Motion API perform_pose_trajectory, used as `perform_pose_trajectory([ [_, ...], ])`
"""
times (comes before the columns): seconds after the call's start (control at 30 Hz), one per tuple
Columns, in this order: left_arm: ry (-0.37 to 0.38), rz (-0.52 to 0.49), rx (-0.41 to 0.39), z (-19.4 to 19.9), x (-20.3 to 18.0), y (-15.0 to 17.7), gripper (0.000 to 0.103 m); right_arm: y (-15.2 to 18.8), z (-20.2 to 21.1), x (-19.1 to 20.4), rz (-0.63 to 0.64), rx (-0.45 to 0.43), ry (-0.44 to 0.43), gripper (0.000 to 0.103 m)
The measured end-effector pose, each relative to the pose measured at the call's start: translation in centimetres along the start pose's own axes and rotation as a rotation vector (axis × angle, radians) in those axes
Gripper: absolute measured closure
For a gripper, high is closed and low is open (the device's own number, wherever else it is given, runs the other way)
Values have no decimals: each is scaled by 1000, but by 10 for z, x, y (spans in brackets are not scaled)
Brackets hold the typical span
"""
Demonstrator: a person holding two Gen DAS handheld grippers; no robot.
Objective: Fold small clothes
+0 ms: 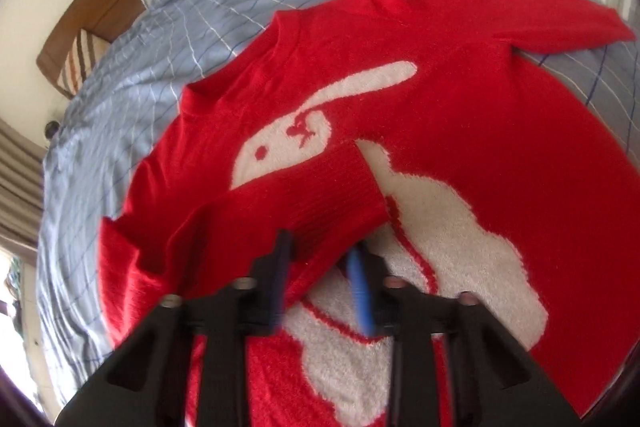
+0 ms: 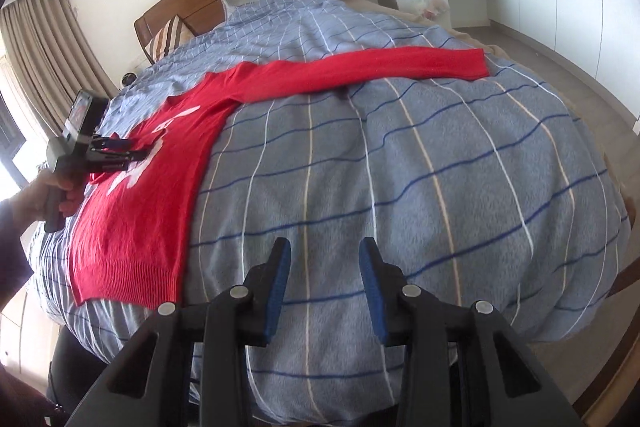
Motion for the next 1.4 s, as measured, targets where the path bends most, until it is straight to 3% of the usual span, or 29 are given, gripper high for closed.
perform_pose_trajectory([
  [0.1,36,181,-72,19,33,1,100,13,-2,4,-5,17,0,67],
  [0.23,14,519,-162,59,140,29,101,21,-1,7,-21,11,-11,67],
  [0.3,-52,714,-162,71,209,63,101,22,-1,11,-10,3,-14,67],
  [0.4,-228,954,-103,74,295,131,101,28,-4,20,15,3,-25,67],
  [0.5,-345,1123,-6,64,340,203,101,33,-15,29,21,29,-43,67],
  [0.6,-416,1183,70,50,351,254,101,41,-22,42,35,50,-56,67],
  [0.9,-318,1315,199,-10,329,316,101,50,-31,63,111,93,-44,67],
  [1.03,-254,1399,160,-17,326,337,100,53,-27,62,102,93,-30,67],
  [1.13,-229,1404,122,-13,324,341,95,51,-23,61,105,82,-13,67],
  [1.2,-226,1405,101,-1,321,342,86,46,-21,61,111,66,0,66],
  [1.23,-247,1390,94,9,317,343,70,42,-18,61,119,55,11,62],
  [1.27,-274,1362,79,21,312,342,45,36,-16,61,129,39,19,59],
  [1.33,-314,1284,3,48,294,332,23,18,-14,61,161,-2,32,48],
  [1.4,-302,1192,-61,66,271,317,18,-4,-15,62,203,-43,49,45],
])
Point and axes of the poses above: each gripper's, at about its wrist camera, not at the fingertips, and z roughly against the way its jaws point, x to its left, y to its underside, the point moved 4 cm from there along -z, roughly the way its jaws point, and after that the axes turned 7 degrees about -y, right-handed, at the moved point
